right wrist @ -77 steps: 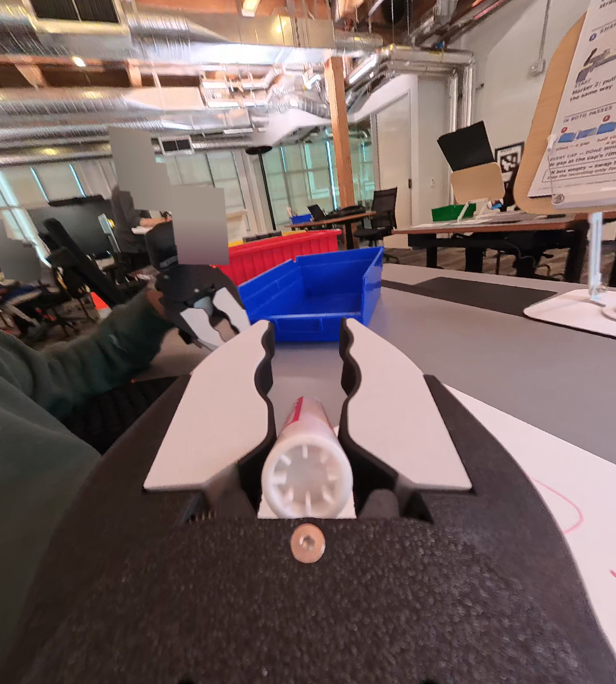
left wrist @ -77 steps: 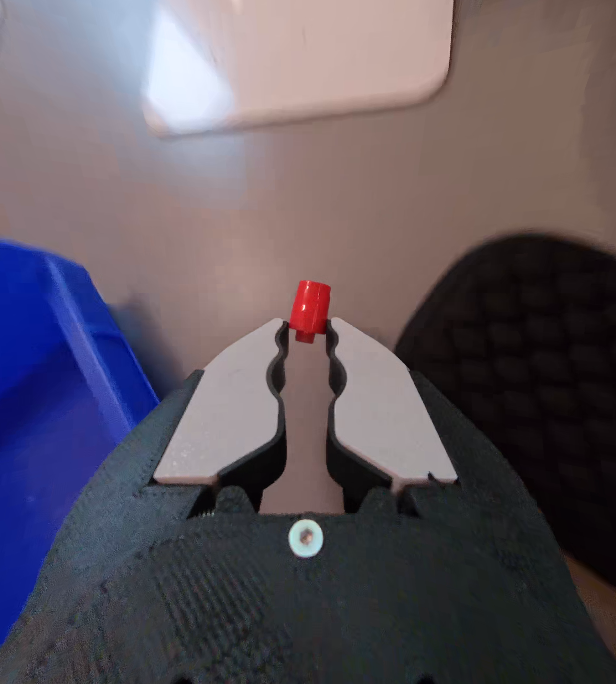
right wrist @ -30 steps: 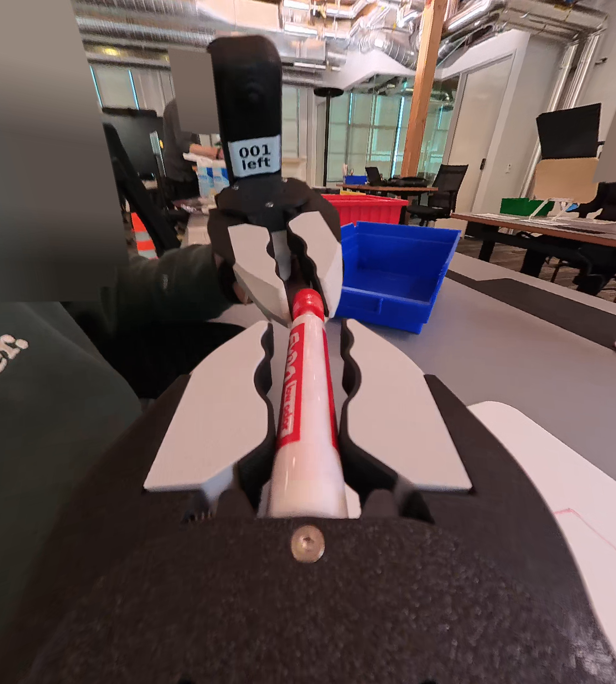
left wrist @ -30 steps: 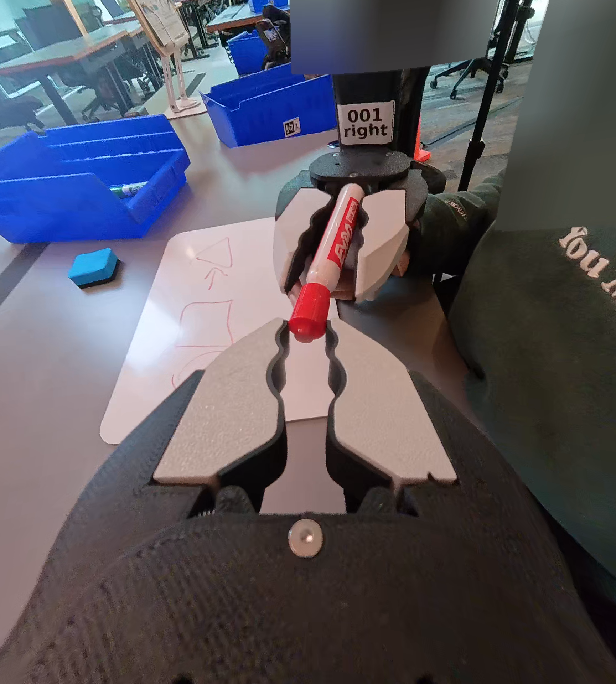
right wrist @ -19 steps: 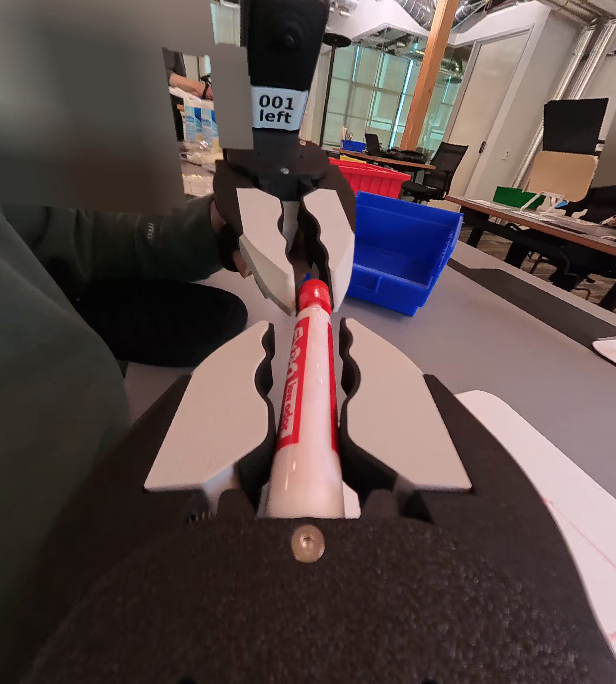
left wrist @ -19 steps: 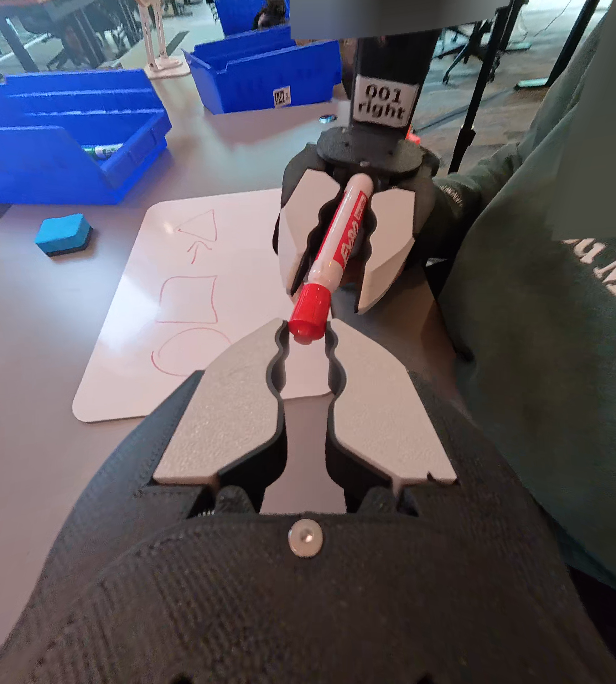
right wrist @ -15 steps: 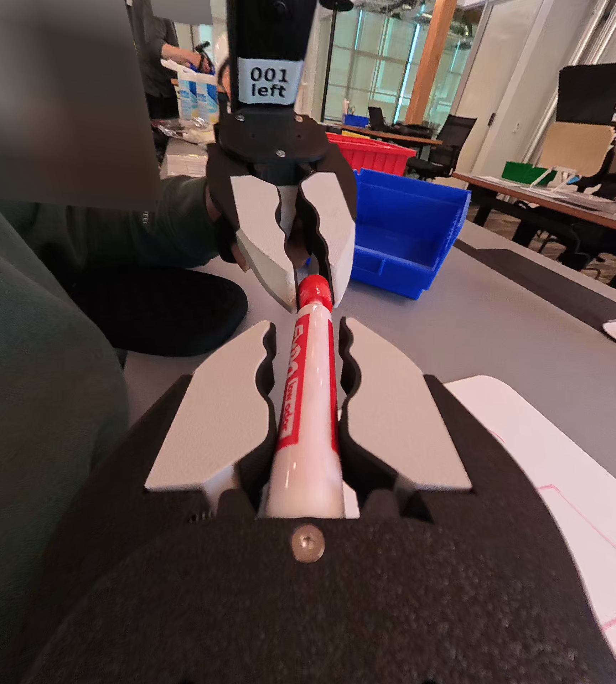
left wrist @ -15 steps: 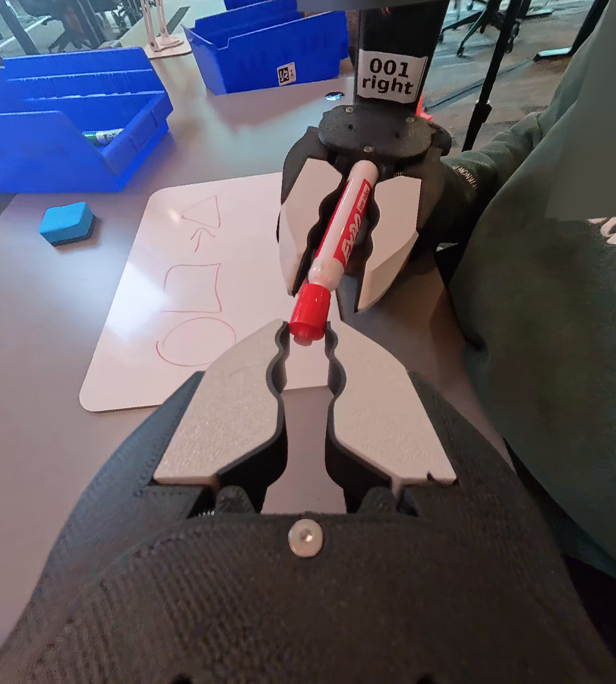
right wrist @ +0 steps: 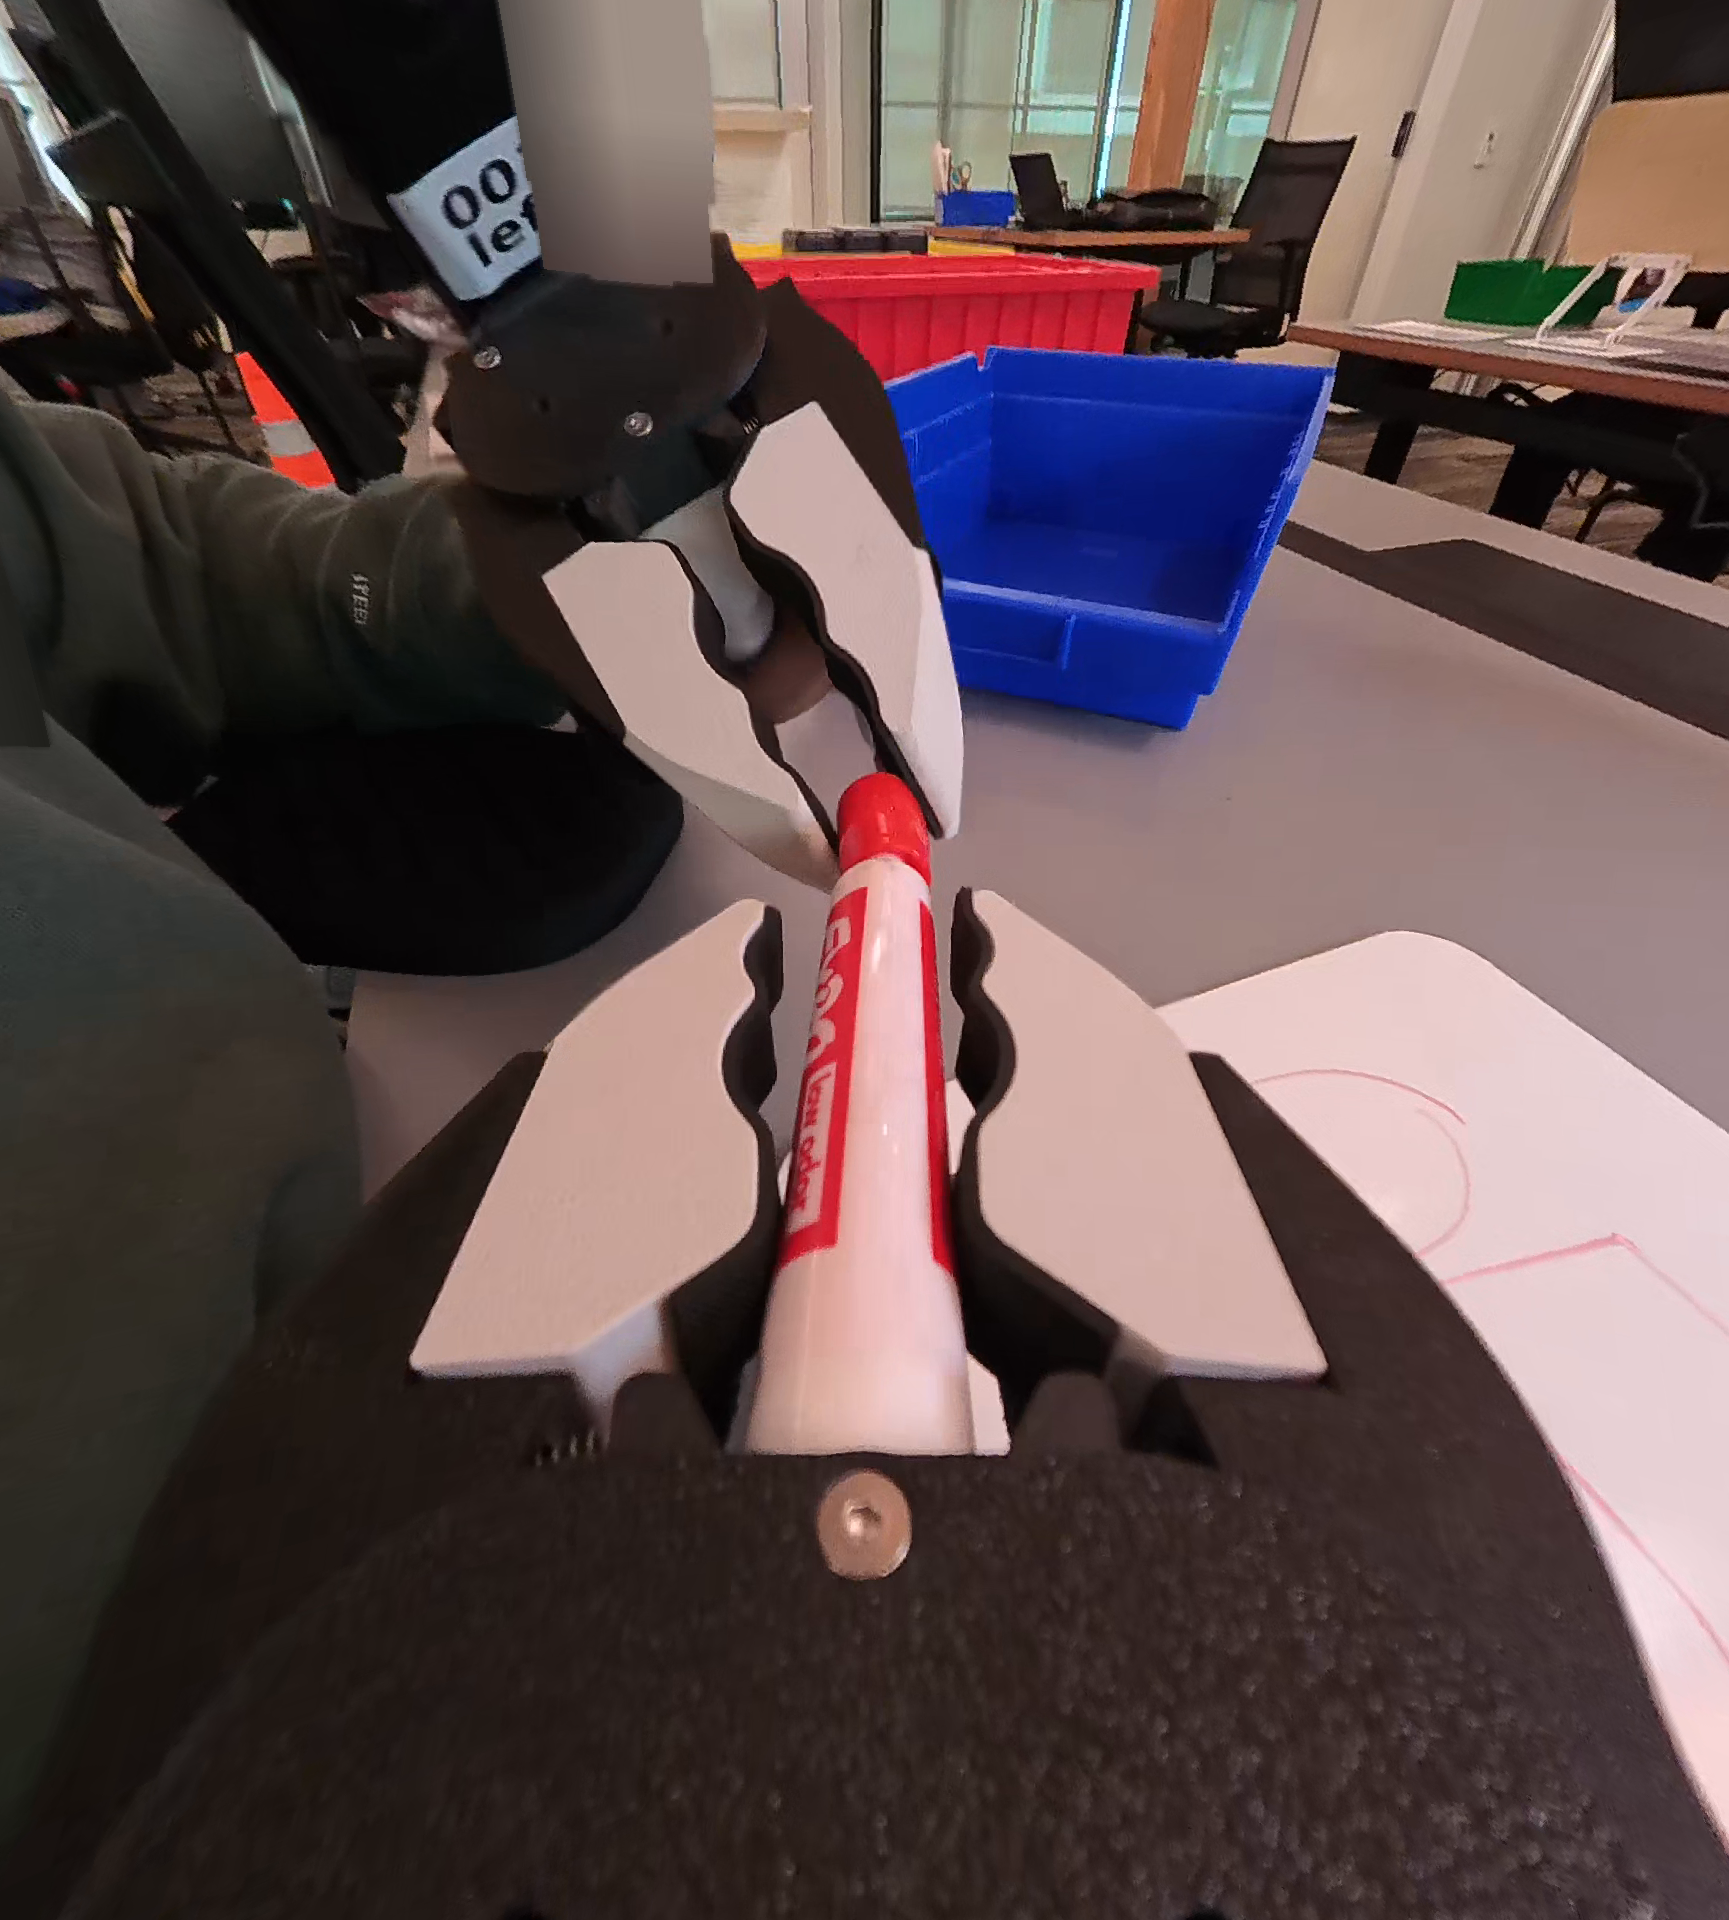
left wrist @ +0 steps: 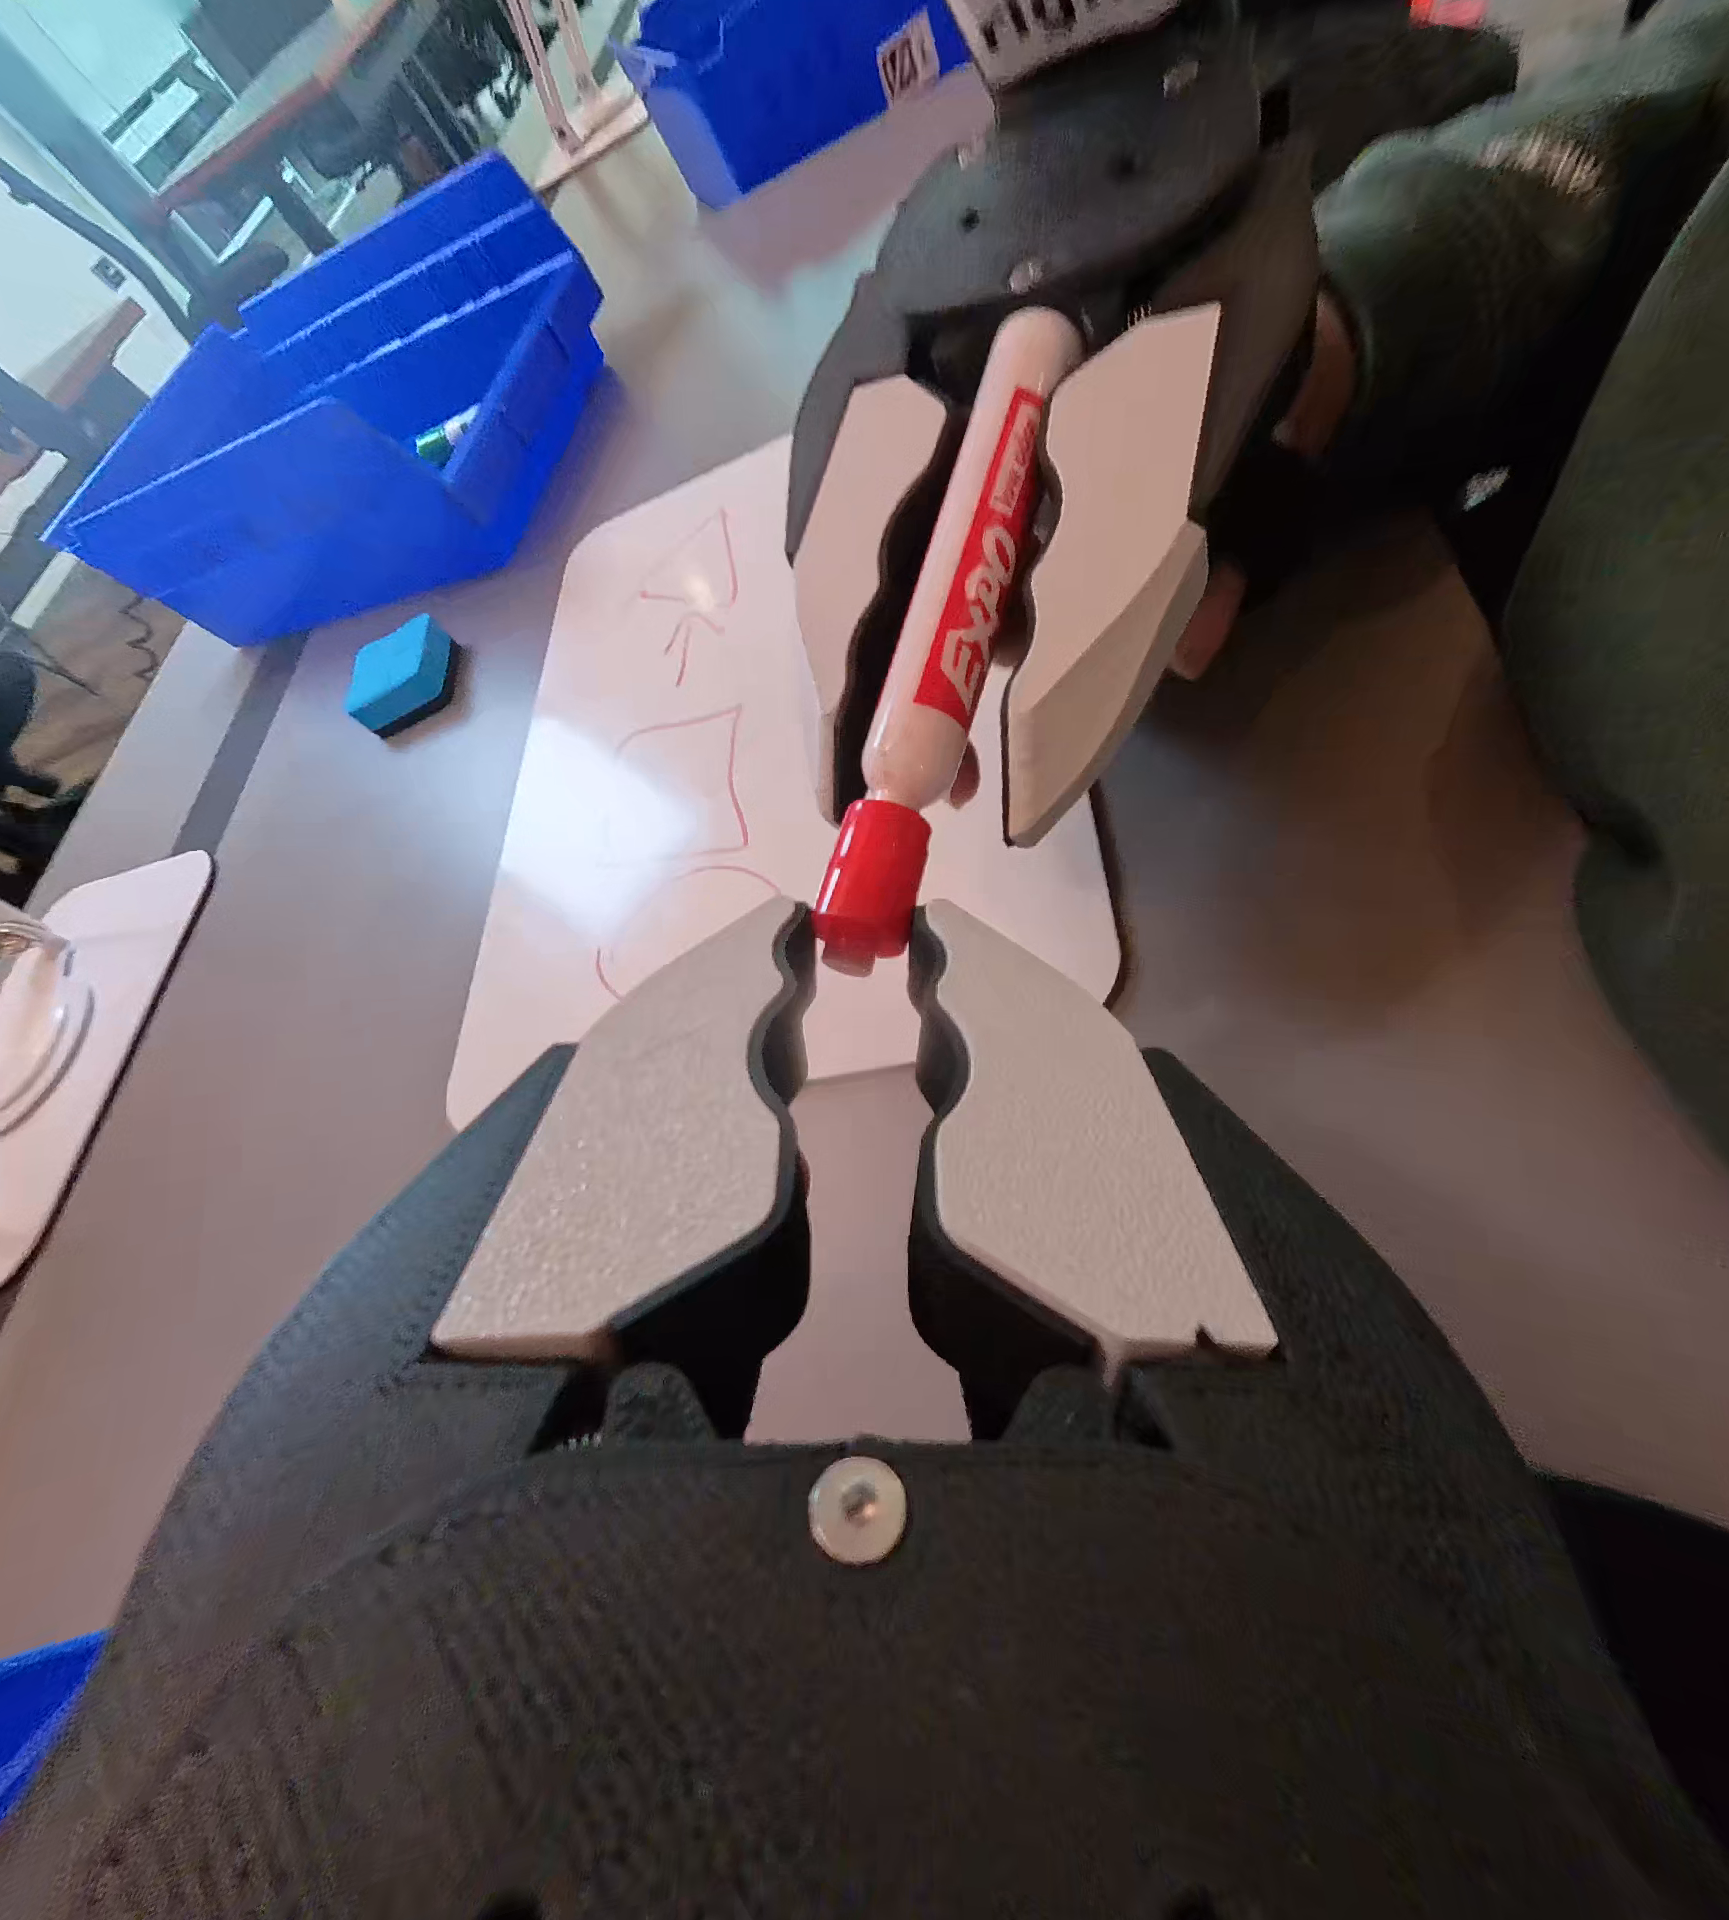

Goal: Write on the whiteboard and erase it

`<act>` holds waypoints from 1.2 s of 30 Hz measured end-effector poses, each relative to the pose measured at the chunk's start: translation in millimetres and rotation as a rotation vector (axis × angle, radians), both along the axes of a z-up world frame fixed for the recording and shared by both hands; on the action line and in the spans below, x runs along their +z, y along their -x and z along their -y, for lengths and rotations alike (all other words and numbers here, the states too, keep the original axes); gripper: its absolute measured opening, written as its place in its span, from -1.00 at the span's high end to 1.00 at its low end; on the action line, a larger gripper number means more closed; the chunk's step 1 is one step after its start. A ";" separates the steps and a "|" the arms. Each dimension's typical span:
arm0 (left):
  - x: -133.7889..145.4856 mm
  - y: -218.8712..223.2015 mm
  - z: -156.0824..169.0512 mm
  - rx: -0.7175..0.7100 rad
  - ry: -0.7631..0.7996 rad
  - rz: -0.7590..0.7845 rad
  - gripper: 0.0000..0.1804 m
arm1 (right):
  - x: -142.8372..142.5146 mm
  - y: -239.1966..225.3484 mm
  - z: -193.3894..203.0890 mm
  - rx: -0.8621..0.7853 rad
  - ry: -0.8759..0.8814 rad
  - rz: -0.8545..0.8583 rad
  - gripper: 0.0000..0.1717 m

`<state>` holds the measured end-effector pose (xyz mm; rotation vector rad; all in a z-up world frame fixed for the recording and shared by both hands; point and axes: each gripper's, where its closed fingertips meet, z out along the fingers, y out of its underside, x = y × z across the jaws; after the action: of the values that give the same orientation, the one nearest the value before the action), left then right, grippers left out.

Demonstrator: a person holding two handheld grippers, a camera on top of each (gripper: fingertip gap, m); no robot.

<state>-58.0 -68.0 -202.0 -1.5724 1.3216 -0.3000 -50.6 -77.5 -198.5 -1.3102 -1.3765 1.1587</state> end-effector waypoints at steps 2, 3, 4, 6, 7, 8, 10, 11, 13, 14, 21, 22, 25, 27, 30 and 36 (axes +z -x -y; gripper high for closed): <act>-3.4 -2.0 1.4 -0.011 0.006 0.004 0.82 | 1.5 -0.9 0.9 0.009 0.024 -0.013 0.62; -3.1 -2.5 0.8 -0.012 0.004 0.010 0.82 | 1.0 -1.5 0.3 0.008 0.034 -0.012 0.62; -3.7 -3.0 0.3 -0.011 -0.003 0.004 0.82 | 1.9 -1.6 -0.1 0.000 0.025 -0.016 0.62; -5.4 -3.4 0.1 -0.012 0.000 -0.002 0.82 | 1.8 -1.6 -0.4 -0.003 0.032 -0.015 0.62; -5.1 -3.5 0.1 -0.012 0.001 0.000 0.82 | 2.0 -1.8 -0.6 -0.004 0.035 -0.017 0.62; -4.5 -3.7 0.1 -0.011 -0.003 0.001 0.82 | 1.9 -1.8 -0.6 -0.004 0.036 -0.018 0.62; -5.0 -3.7 -0.2 -0.011 -0.002 0.001 0.82 | 1.5 -1.8 -1.0 -0.006 0.043 -0.018 0.62; -5.9 -3.9 -0.4 -0.012 -0.003 -0.001 0.82 | 1.3 -1.8 -1.1 -0.007 0.047 -0.018 0.63; -5.7 -4.7 -0.8 -0.010 -0.004 0.007 0.82 | 2.1 -2.0 -1.8 -0.008 0.062 -0.027 0.63; -4.9 -4.9 -1.1 -0.010 -0.004 0.012 0.82 | 2.6 -2.2 -2.0 -0.008 0.068 -0.031 0.63; 1.7 -10.6 0.3 -0.021 -0.018 0.057 0.82 | 7.4 -1.3 -0.3 0.003 0.108 -0.067 0.63; 2.0 -11.2 -1.5 -0.009 -0.033 0.049 0.82 | 10.1 -2.1 -2.4 -0.018 0.088 -0.079 0.63; 1.0 -12.4 -2.4 -0.012 -0.040 0.036 0.81 | 11.4 -3.2 -2.2 -0.010 0.094 -0.086 0.62; 1.1 -12.1 -2.0 -0.018 -0.034 0.038 0.80 | 11.1 -3.3 -1.5 -0.007 0.080 -0.081 0.61; 12.0 -9.7 -1.4 -0.045 0.008 0.075 0.80 | 14.3 -3.3 -2.1 0.014 0.096 -0.077 0.59; 5.1 9.4 -5.9 -0.022 0.042 0.037 0.79 | -6.1 -13.8 -14.2 -0.025 -0.042 0.142 0.49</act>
<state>-67.4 -62.1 -196.8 -1.5807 1.3128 -0.3711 -36.8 -63.3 -204.6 -1.3977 -1.4741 1.0311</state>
